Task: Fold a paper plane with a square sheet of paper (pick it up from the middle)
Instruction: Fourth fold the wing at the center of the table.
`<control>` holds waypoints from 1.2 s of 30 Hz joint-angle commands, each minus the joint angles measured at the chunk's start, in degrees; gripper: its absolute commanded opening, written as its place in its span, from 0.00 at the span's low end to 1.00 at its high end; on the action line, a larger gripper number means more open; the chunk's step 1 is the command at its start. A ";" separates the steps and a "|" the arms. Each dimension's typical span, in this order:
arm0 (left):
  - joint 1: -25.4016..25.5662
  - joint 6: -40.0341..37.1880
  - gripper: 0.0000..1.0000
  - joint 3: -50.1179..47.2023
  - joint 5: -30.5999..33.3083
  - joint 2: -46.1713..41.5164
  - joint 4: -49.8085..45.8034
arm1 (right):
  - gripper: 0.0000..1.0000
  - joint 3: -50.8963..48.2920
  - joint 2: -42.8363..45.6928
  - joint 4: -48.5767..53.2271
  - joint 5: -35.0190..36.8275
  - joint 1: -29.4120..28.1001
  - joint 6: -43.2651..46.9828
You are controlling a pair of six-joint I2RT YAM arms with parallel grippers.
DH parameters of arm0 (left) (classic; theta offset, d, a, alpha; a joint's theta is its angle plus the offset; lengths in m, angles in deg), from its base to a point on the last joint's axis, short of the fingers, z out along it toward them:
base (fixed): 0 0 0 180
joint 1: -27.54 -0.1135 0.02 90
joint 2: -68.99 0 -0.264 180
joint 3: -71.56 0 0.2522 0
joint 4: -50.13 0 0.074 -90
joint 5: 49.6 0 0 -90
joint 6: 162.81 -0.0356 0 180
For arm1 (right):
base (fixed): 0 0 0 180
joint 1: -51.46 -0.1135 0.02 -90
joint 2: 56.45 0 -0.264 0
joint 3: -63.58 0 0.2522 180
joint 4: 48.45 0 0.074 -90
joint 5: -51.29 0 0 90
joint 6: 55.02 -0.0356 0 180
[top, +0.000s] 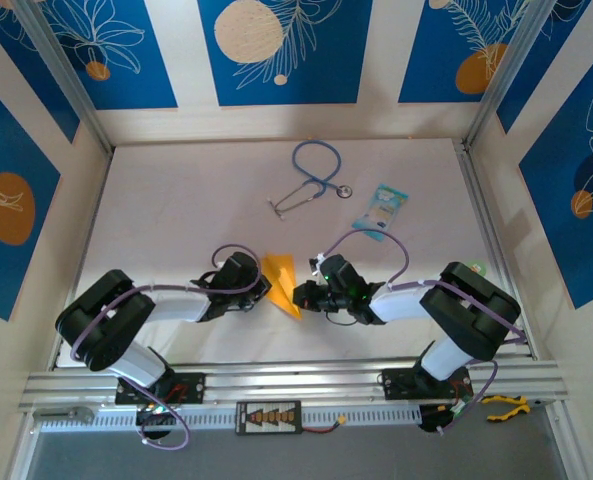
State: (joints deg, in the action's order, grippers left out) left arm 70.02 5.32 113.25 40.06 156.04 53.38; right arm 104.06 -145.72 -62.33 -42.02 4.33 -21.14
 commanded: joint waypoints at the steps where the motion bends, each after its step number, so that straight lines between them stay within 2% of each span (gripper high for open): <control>1: 0.83 0.91 0.00 -1.55 2.26 -0.56 -3.83 | 0.03 -1.30 -1.23 -1.08 -1.60 0.46 -0.70; 19: 1.84 1.25 0.00 -2.73 4.62 -4.17 -4.70 | 0.03 -3.31 -5.16 -5.85 -3.76 1.52 -1.92; 26: 1.83 -6.19 0.15 -0.23 5.74 -8.13 -7.18 | 0.03 -3.20 -5.71 -5.43 -3.72 1.61 -1.98; 30: 1.84 -11.45 0.13 1.15 3.28 -8.65 -4.23 | 0.03 -3.04 -5.91 -5.02 -3.76 1.61 -2.10; 36: 1.82 -15.39 0.05 3.98 -6.59 -2.12 4.67 | 0.03 -3.13 -5.98 -4.52 -3.48 1.70 -2.48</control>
State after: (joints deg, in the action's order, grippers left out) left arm 71.33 -6.16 115.10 39.41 150.75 52.86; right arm 101.92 -150.12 -68.56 -45.45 5.79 -22.83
